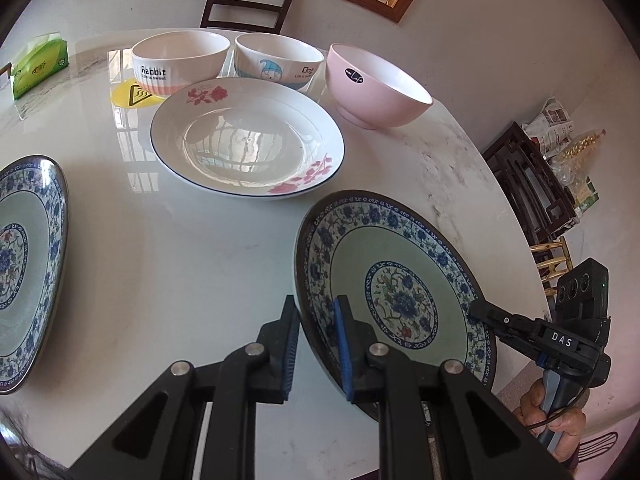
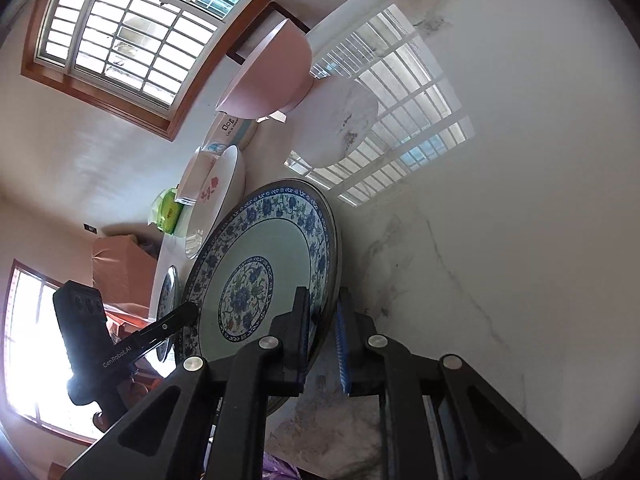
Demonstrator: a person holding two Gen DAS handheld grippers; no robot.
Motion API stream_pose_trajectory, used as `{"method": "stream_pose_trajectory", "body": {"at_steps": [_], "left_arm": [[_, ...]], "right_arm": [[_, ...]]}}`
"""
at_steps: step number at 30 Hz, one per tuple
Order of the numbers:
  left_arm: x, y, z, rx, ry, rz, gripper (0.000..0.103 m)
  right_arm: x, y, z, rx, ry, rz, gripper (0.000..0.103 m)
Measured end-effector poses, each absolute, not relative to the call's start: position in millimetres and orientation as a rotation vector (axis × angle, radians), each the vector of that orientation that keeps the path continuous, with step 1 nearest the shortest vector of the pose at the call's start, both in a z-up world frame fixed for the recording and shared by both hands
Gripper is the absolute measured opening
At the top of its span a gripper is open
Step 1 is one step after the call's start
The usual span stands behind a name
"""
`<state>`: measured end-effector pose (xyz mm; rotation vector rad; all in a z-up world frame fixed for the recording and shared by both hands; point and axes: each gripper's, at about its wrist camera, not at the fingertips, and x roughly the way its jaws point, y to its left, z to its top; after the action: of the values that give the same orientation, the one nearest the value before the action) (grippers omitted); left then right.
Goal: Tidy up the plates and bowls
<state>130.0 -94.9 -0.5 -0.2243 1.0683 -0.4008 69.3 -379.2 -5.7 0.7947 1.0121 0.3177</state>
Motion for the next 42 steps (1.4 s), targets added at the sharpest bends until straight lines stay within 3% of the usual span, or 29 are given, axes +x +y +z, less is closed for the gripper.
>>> {"method": "stream_pose_trajectory", "body": {"at_steps": [14, 42], "left_arm": [[105, -66, 13, -0.231, 0.993, -0.340, 0.017], [75, 103, 23, -0.406, 0.893, -0.069, 0.018]], "right_arm": [[53, -348, 7, 0.787, 1.000, 0.387, 0.014], [110, -178, 34, 0.644, 1.035, 0.650, 0.014]]}}
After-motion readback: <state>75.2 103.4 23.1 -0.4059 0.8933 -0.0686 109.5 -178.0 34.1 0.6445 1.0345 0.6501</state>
